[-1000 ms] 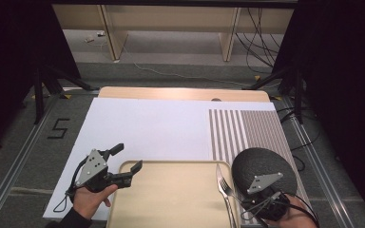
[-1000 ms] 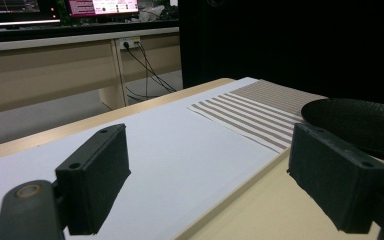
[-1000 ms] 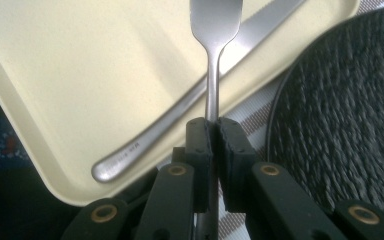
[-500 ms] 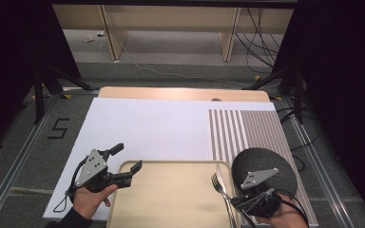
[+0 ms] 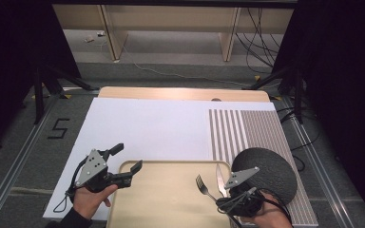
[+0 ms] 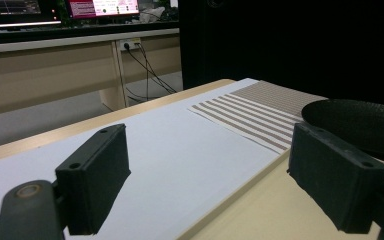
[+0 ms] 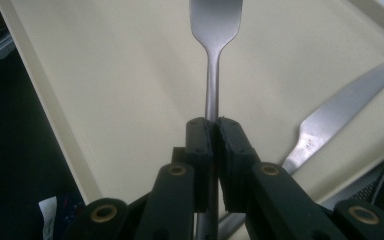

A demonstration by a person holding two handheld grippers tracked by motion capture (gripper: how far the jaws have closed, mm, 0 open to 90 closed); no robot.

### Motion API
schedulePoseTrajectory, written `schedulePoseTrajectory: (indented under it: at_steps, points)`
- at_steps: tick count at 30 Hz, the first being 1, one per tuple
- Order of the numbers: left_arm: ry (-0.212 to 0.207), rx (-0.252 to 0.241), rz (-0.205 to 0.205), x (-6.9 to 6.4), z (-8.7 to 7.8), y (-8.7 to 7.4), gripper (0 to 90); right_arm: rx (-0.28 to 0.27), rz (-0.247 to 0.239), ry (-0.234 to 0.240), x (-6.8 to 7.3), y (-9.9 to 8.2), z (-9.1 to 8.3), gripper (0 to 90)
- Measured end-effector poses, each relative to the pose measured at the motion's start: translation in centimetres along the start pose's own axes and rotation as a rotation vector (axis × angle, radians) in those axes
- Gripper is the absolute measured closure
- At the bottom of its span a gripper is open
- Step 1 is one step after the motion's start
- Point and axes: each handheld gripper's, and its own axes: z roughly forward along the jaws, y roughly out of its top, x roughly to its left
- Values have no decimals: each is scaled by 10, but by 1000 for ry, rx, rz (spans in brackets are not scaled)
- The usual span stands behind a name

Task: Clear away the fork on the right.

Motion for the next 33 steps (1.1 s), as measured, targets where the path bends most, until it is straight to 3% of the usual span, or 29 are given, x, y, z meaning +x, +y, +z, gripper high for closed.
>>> schedulePoseTrajectory:
  at_steps: [18,33]
  points:
    - [1,0,0,0,0,0,162,56,-18,3,10,16,22,850]
    - [1,-1,1,0,0,0,162,123,2,23,15,26,41,850]
